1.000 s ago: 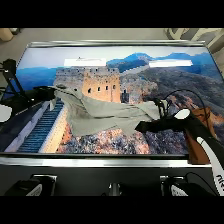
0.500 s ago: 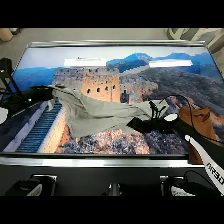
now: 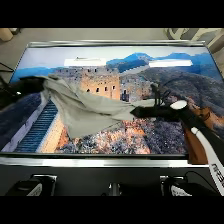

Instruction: Fold the shirts.

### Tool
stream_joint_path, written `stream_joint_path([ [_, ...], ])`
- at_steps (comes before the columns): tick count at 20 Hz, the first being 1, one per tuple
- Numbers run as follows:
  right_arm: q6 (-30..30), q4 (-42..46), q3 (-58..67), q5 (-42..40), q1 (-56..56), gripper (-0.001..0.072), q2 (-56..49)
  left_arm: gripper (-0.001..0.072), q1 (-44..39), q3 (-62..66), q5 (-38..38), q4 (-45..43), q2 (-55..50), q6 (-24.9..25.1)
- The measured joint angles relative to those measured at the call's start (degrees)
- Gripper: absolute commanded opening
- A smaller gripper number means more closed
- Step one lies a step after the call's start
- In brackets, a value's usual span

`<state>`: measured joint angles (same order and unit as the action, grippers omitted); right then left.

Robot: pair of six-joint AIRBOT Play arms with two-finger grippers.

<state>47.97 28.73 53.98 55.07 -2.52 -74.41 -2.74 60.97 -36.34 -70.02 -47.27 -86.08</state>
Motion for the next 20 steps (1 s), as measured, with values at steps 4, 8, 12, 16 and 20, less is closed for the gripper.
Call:
stream_joint_path([
  [4, -1.81, 12.2, 23.26, 3.41, 8.61, 0.0019, 15.17, 0.0036, 5.92, 19.19, 0.42, 0.0, 3.37, 0.39],
  [8, 2.71, 29.46, 39.5, -0.28, 13.16, 0.002, 30.67, 0.0036, 9.2, 34.82, 0.15, 0.87, 7.23, -0.26],
  [12, 7.41, 40.5, 44.28, -0.79, 14.45, 0.002, 38.1, 0.0036, 10.16, 39.91, -0.46, 1.44, 10.32, -1.38],
  [16, 9.07, 45.77, 45.62, 2.29, 14.8, 0.002, 39.12, 0.0036, 10.43, 41.27, -0.55, -0.13, 10.97, -1.77],
  [20, 9.62, 48.74, 45.97, 8.46, 14.88, 0.002, 34.93, 0.0036, 10.47, 41.59, -3.21, -3.08, 8.66, -1.9],
])
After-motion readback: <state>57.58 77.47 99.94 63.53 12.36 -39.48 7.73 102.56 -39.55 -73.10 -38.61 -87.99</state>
